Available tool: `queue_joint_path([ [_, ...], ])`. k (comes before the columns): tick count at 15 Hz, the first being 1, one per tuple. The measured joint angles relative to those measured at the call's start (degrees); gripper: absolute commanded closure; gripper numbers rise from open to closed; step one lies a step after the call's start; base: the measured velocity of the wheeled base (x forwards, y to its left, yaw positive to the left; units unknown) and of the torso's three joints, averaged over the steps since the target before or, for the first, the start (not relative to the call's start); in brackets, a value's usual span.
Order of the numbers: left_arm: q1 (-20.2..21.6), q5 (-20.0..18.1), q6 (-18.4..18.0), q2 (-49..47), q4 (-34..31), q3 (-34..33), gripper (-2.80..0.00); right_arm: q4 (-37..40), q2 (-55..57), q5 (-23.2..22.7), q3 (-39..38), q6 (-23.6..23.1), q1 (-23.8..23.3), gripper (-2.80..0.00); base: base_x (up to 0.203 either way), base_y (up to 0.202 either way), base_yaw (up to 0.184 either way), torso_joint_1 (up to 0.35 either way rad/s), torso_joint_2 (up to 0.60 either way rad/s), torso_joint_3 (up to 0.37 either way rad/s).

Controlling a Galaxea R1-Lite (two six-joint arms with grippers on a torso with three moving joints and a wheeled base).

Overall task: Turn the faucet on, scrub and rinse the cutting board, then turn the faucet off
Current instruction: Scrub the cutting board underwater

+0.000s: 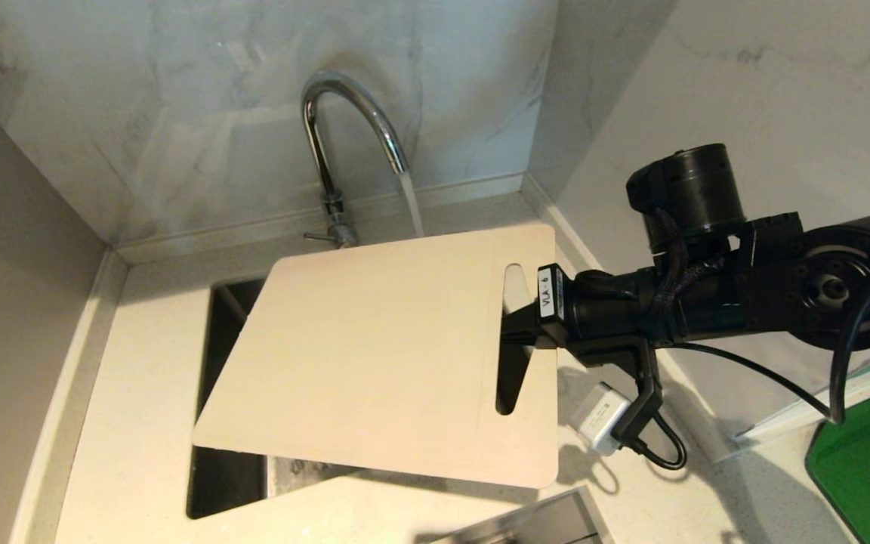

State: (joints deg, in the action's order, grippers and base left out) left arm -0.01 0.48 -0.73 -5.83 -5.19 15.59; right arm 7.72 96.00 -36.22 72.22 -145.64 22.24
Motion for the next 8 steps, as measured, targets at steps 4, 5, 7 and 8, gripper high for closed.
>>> queue_joint_path([
  [4, 0.5, 0.2, 1.0, -18.6, -5.9, 25.0, 0.0, 0.0, 0.0, 0.0, -0.3, 0.1, 0.0, 0.0, 0.0, 0.0, 0.0, 0.0, 0.0, 0.0],
  [5, 0.5, 0.2, 1.8, -24.2, -8.1, 31.4, 0.0, 0.1, -0.1, 0.1, -0.3, 0.1, 0.0, 0.0, 0.0, 0.0, 0.0, 0.0, 0.0, 0.0],
  [7, -0.3, 0.2, 3.9, -34.0, -13.7, 43.7, 0.0, 0.0, -0.2, 0.1, -0.4, 0.2, 0.0, 0.0, 0.0, 0.0, 0.0, 0.0, 0.0, 0.0],
  [8, -2.3, 0.2, 5.9, -38.7, -17.8, 49.8, 0.0, 0.0, -0.2, 0.0, -0.4, 0.2, 0.0, 0.0, 0.0, 0.0, 0.0, 0.0, 0.0, 0.0],
])
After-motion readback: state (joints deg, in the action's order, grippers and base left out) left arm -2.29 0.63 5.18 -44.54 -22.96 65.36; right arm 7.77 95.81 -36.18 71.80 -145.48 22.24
